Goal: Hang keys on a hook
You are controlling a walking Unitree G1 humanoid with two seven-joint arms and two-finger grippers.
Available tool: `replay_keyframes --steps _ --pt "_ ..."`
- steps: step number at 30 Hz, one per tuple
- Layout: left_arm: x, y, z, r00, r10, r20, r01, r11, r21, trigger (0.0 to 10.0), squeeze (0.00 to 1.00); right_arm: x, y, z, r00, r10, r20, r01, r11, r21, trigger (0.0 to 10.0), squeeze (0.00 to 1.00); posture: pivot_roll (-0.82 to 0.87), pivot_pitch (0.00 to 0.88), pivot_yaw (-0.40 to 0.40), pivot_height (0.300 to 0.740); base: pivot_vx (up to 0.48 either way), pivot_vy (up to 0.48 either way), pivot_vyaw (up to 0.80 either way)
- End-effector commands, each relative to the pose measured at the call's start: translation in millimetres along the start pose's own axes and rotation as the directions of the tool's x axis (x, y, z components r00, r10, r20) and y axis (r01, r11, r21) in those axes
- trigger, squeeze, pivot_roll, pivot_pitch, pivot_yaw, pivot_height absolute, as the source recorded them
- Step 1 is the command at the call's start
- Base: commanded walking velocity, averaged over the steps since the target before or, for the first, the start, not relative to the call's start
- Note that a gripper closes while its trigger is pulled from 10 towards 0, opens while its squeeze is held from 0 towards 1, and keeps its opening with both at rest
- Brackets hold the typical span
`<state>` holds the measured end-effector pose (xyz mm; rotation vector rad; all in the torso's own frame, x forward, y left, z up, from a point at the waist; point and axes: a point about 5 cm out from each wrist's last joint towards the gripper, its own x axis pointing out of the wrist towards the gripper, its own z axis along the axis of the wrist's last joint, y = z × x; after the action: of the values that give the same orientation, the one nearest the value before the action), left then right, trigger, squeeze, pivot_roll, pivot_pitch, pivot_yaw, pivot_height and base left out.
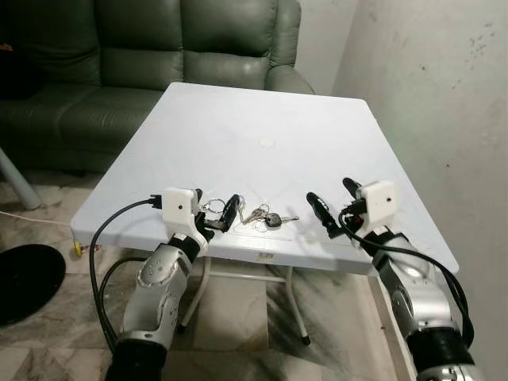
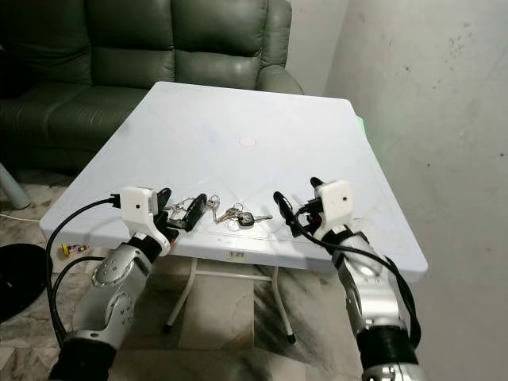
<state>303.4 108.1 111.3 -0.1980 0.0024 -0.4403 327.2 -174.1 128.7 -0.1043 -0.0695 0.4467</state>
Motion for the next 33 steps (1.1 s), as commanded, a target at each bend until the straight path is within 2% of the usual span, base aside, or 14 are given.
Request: replay_keyframes --steps 1,3,9,10,13,22,27,33 --pt "-0.1 -7.3 1.1 0.999 -0.04 -0.006 0.04 0.999 0.008 10.0 0.0 2.3 -3.2 2.4 1.0 0.019 -0.006 -0.019 0.999 -0.029 10.0 0.0 -0.03 0.0 -0.072 0.74 0.0 0.0 0.0" --pt "-3.5 -15.2 -2.2 0.997 -0.077 -0.015 0.077 0.997 0.011 10.0 0.0 5.5 -7.3 3.4 0.999 0.035 -0.024 -0.036 0.997 -0.067 10.0 0.0 -0.03 0.0 -0.074 0.74 0.0 0.0 0.0" --pt "-7.7 -25.5 -4.8 0.994 -0.106 -0.019 0.107 0.994 0.027 10.0 0.0 12.1 -9.2 5.4 0.995 0.083 -0.052 -0.089 0.988 -0.125 10.0 0.0 -0.02 0.0 -0.082 0.74 0.0 0.0 0.0" --pt "-11.1 -29.8 -7.2 0.993 -0.113 -0.028 0.114 0.993 0.017 10.0 0.0 14.9 -6.7 3.6 0.989 0.125 -0.074 -0.135 0.979 -0.15 10.0 0.0 -0.01 0.0 -0.085 0.74 0.0 0.0 0.0" --pt "-15.0 -33.1 -8.1 0.994 -0.108 -0.03 0.109 0.994 0.021 10.0 0.0 19.8 -1.9 1.6 0.983 0.156 -0.097 -0.172 0.967 -0.187 10.0 0.0 0.0 0.0 -0.094 0.74 0.0 0.0 0.0" --pt "-27.3 -38.7 -9.1 0.994 -0.104 -0.039 0.105 0.994 0.023 10.0 0.0 32.2 9.8 1.5 0.97 0.218 -0.107 -0.236 0.952 -0.197 10.0 0.0 0.03 0.0 -0.109 0.74 0.0 0.0 0.0" --pt "-33.1 -38.5 -5.3 0.998 -0.058 -0.017 0.059 0.995 0.075 10.0 0.0 38.1 15.0 -0.3 0.966 0.227 -0.127 -0.249 0.948 -0.198 10.0 0.0 0.04 0.0 -0.123 0.74 0.0 0.0 0.0" --pt "-39.4 -37.8 -4.1 0.999 -0.028 -0.02 0.029 0.996 0.079 10.0 0.0 41.2 21.2 0.2 0.952 0.278 -0.129 -0.3 0.932 -0.205 10.0 0.0 0.05 0.029 -0.142 0.74 0.0 0.0 0.0"
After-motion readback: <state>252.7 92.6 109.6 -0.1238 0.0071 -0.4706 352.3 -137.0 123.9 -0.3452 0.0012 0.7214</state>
